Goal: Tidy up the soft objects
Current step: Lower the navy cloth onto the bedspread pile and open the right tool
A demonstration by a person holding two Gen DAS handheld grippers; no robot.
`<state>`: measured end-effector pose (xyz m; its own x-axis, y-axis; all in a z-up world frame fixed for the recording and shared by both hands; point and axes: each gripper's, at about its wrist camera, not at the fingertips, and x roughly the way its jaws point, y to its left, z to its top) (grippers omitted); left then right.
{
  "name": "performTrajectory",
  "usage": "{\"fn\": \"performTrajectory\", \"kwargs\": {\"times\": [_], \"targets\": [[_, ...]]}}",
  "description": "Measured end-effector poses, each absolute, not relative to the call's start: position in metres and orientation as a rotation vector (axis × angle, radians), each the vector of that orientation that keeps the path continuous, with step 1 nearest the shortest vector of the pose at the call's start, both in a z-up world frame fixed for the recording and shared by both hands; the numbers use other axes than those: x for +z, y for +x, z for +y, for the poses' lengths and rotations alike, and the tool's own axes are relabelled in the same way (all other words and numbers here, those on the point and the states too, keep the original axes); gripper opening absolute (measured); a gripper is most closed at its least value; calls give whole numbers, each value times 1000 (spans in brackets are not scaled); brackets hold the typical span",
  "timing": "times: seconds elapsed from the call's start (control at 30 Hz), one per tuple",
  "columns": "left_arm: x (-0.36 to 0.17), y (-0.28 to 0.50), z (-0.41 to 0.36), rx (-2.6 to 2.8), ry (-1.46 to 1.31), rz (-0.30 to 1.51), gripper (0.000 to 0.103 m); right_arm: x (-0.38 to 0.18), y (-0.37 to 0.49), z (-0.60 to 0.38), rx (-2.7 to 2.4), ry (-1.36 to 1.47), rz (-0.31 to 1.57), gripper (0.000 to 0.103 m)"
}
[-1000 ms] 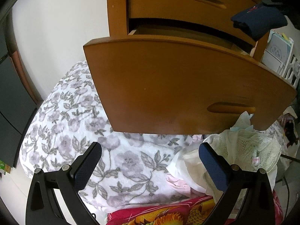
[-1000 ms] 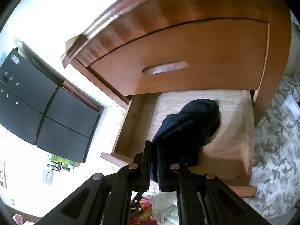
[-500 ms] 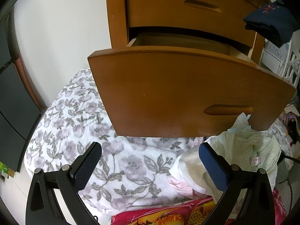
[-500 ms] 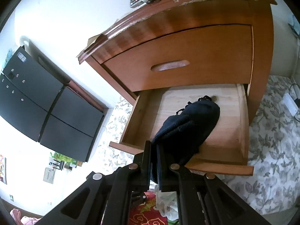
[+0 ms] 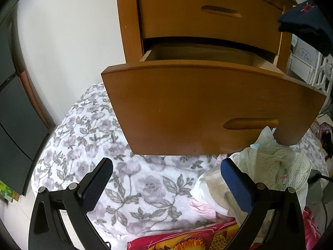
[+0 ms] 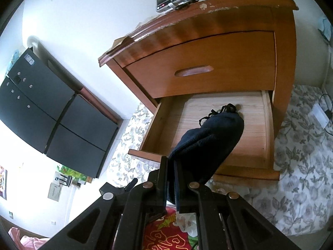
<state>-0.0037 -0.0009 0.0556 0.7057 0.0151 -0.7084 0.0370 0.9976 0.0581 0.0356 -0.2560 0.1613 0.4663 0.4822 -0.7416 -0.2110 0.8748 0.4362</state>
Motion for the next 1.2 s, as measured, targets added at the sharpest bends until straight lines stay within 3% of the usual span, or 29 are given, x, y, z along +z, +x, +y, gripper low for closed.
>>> {"fn": "performTrajectory", "kwargs": {"times": [0.27,1.2], "targets": [[60,-9,-1,-8,75,758,103,154,19,-254,428,301,1006,6],[59,-6,1,4,72,768,103,46,-6,-234,420,290,1183,6]]}}
